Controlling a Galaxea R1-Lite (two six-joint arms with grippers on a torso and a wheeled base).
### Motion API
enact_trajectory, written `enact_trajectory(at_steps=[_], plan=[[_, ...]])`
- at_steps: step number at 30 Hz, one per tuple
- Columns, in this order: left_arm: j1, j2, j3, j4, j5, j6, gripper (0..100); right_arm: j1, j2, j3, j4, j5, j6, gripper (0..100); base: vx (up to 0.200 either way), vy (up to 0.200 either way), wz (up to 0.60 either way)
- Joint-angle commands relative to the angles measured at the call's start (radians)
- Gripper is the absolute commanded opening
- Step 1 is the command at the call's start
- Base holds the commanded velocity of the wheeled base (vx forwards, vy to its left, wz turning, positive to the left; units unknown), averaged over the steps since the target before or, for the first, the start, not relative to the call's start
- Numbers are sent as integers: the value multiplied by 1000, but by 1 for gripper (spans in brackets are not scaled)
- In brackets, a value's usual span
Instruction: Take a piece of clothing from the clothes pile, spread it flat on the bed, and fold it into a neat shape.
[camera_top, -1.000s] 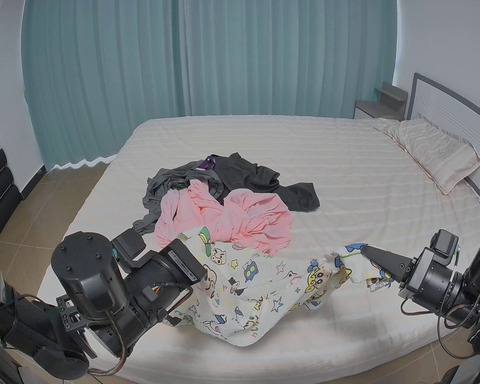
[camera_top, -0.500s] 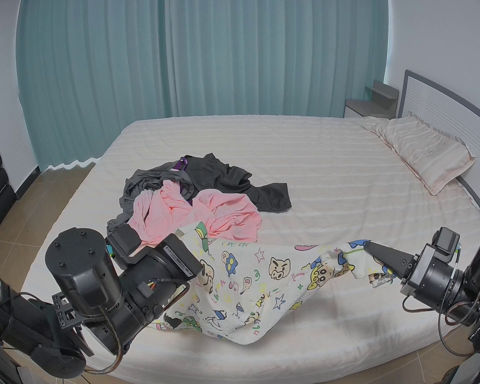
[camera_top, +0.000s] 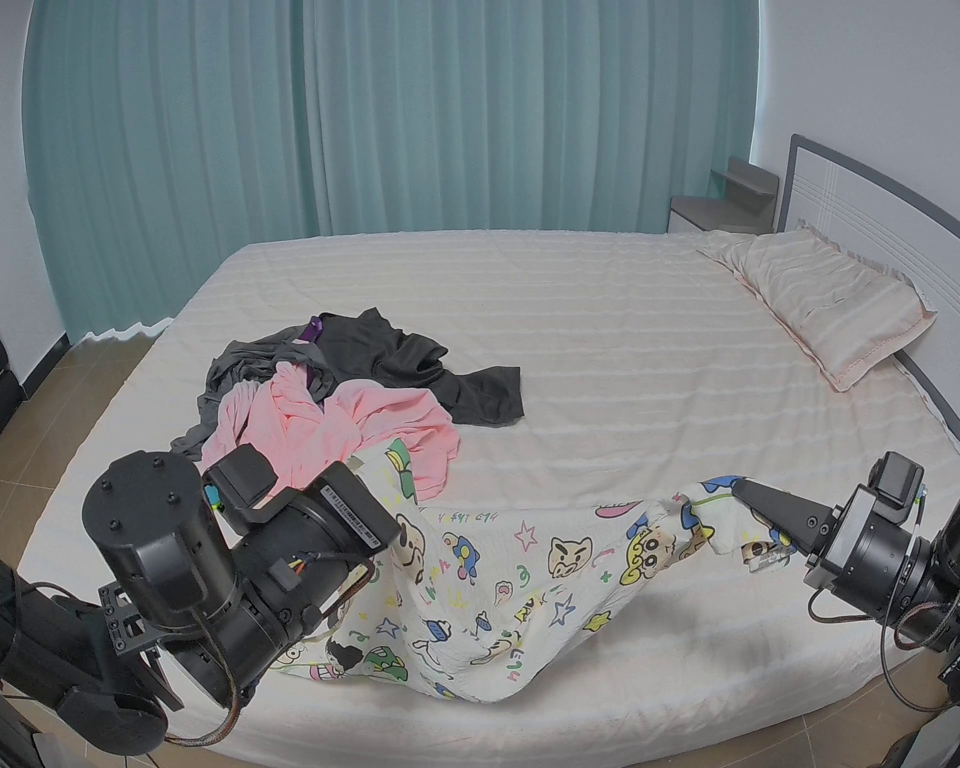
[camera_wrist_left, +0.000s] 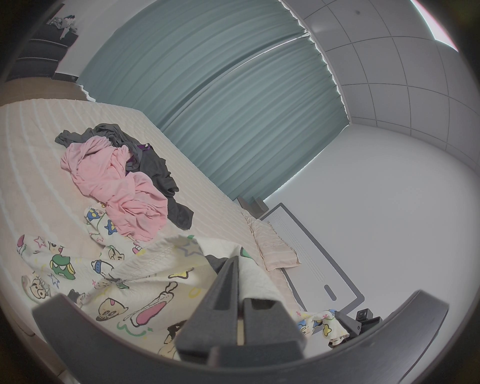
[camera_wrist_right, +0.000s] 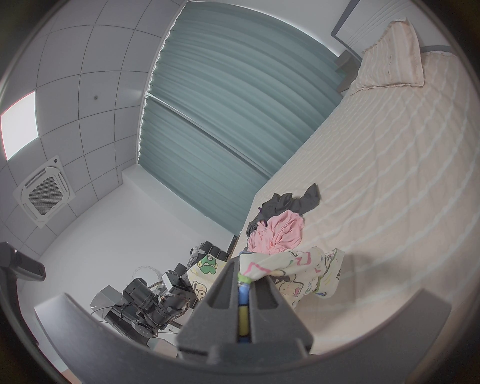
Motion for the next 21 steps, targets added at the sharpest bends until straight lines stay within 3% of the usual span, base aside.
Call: enact_trajectory(at_steps=[1,21], plan=[[1,0,0,0,1,-1,0,-1,-5,0,0,0,0,0,0,-200,0],[22,0,-4,0,0,-1,0,-22,-7,0,0,0,-3,0,0,-200,0]])
